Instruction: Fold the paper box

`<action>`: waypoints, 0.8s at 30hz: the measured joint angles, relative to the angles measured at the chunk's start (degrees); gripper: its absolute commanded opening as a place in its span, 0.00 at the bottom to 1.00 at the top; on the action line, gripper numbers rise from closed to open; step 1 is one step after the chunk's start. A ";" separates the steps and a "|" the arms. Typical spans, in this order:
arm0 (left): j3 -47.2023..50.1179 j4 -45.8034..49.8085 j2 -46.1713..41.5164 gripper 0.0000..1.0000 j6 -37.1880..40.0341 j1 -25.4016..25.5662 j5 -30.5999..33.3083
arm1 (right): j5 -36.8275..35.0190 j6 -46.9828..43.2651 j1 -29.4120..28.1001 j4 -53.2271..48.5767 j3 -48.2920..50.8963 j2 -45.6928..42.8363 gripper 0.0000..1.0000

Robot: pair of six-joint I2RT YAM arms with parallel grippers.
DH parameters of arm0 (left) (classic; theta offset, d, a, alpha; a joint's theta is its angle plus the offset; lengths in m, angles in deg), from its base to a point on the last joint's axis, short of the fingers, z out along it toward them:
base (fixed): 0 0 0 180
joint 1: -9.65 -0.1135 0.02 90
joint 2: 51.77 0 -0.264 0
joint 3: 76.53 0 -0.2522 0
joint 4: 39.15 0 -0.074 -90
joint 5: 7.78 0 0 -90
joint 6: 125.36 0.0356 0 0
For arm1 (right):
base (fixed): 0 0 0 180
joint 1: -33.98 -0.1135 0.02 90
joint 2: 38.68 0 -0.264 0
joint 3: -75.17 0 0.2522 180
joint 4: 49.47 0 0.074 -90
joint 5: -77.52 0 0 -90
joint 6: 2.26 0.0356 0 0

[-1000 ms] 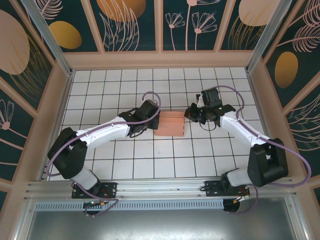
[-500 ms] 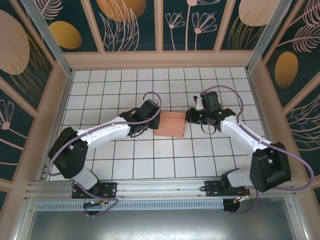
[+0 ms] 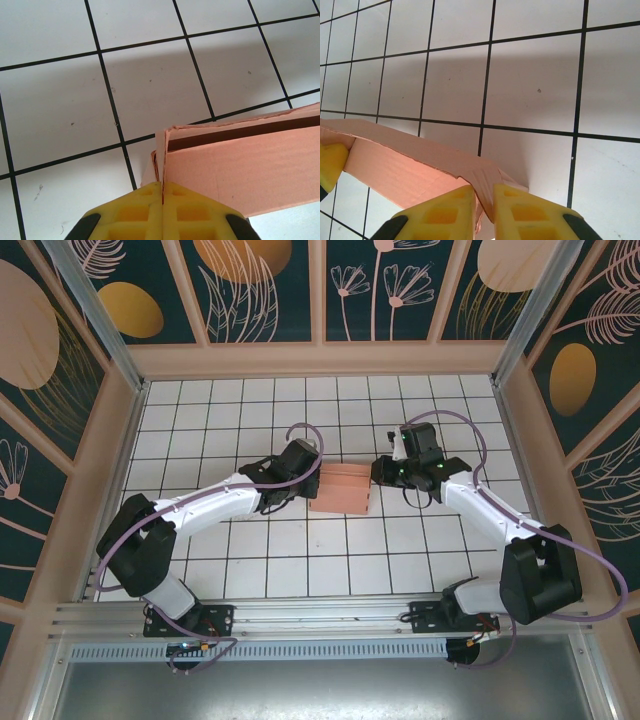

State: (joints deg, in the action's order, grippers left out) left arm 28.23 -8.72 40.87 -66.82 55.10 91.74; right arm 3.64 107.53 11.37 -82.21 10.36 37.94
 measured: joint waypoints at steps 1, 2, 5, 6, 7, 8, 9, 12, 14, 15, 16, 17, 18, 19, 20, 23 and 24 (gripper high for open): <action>0.00 0.00 0.00 0.06 0.00 0.00 0.00 | 0.00 0.00 0.00 0.07 0.00 0.02 0.11; 0.00 0.00 0.00 0.06 0.00 0.00 0.00 | 0.04 0.04 0.00 0.13 0.00 0.04 0.07; 0.00 0.00 0.00 0.06 0.00 0.00 -0.02 | 0.28 0.15 -0.07 0.35 0.00 0.04 0.00; 0.00 0.00 0.00 0.06 0.00 0.00 0.00 | 0.26 -0.02 -0.07 0.37 0.00 0.04 0.00; 0.00 0.00 0.00 0.06 0.00 0.00 0.00 | 0.31 0.04 -0.07 0.35 0.00 0.04 0.00; 0.00 0.00 0.00 0.06 0.00 0.00 0.00 | 0.33 0.26 -0.07 0.35 0.00 0.04 0.00; 0.00 0.00 0.00 0.06 0.00 0.00 0.00 | 0.39 0.55 -0.07 0.37 0.00 0.04 0.00; 0.00 0.00 0.00 0.06 0.00 0.00 0.02 | 0.63 2.73 -0.07 0.37 -0.02 0.04 0.00; 0.00 0.00 0.00 0.06 0.00 0.00 0.02 | 1.20 4.87 -0.04 0.35 -0.11 0.04 0.00; 0.00 0.00 0.00 0.06 0.00 0.00 0.07 | 1.60 6.14 0.00 0.33 -0.20 0.11 0.00; 0.00 0.00 0.00 0.06 0.00 0.00 0.17 | 2.08 7.48 0.02 0.31 -0.33 0.33 0.00; 0.00 0.00 0.00 0.06 0.00 0.00 0.22 | 2.43 8.48 0.07 0.35 -0.44 0.50 0.00; 0.02 0.00 0.00 0.07 0.00 0.00 0.24 | 3.04 9.70 0.15 0.37 -0.57 0.79 0.00; 0.00 0.02 0.00 0.06 0.00 0.00 0.31 | 3.52 10.88 0.35 0.44 -0.70 1.05 0.00; 0.00 0.00 0.00 0.07 0.00 0.00 0.42 | 3.87 11.87 0.52 0.57 -0.74 1.20 0.00; 0.02 0.00 0.00 0.07 0.22 0.07 0.70 | 5.20 14.29 0.94 0.83 -0.83 1.44 0.00; 0.02 0.00 0.02 0.07 0.26 0.11 0.94 | 5.70 15.15 1.14 0.83 -0.83 1.44 0.00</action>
State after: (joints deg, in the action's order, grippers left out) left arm 28.26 -8.72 40.90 -66.56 55.21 92.68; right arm 9.34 122.67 12.51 -81.38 9.53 39.38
